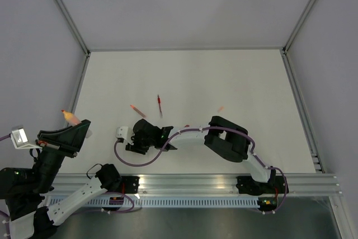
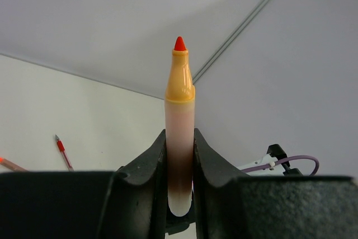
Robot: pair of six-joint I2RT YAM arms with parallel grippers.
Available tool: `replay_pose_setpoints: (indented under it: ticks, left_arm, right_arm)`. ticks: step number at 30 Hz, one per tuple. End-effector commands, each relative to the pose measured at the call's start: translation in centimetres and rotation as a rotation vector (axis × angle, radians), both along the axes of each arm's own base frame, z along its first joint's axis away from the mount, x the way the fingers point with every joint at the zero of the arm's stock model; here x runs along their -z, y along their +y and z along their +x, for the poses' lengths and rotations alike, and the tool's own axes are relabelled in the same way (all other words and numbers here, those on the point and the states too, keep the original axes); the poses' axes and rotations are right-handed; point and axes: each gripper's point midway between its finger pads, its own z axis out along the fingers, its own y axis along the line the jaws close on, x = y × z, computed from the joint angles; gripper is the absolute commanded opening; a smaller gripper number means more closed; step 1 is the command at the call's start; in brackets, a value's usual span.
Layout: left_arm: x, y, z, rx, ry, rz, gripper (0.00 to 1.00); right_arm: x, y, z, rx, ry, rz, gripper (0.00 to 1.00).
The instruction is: Insert the pens into the pen caps
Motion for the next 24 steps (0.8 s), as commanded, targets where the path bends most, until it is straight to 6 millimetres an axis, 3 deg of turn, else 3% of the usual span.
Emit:
replay_pose_setpoints:
  ticks: [1,6,12,16,20,21,23,24]
  left_arm:
    - [-0.4,0.5,-0.1,-0.007,-0.003,-0.034,0.02]
    - [-0.6,0.6,-0.2,-0.006,-0.005,-0.042,0.02]
    - [0.4,-0.1,0.5,-0.017,0.018,-0.013,0.02]
    - [1.9,-1.8,2.2,-0.036,0.066,0.036,0.02]
    - [3.0,-3.7,3.3,-0.017,0.093,0.061,0.02]
    - [3.5,-4.4,3.6,-0.008,0.098,0.070,0.02]
    - [4.3,-6.1,4.1,0.026,0.119,0.099,0.02]
    - [5.3,-7.1,4.6,0.038,0.133,0.121,0.02]
  right_arm:
    - [2.1,-0.4,0.2,0.035,-0.030,-0.058,0.49]
    - [2.5,-1.1,0.8,0.080,-0.037,-0.074,0.41]
    - [1.9,-2.1,1.2,0.142,-0.037,-0.088,0.22]
    - [-0.7,-2.8,3.2,0.244,-0.059,-0.080,0.00]
    - [-4.2,-3.7,5.3,0.333,-0.010,-0.004,0.00]
    - [-6.0,-4.4,6.6,0.381,0.013,0.034,0.00]
    - [-7.4,-6.4,8.7,0.460,0.040,0.040,0.00]
    - [-9.7,-7.3,9.3,0.504,0.052,0.077,0.00]
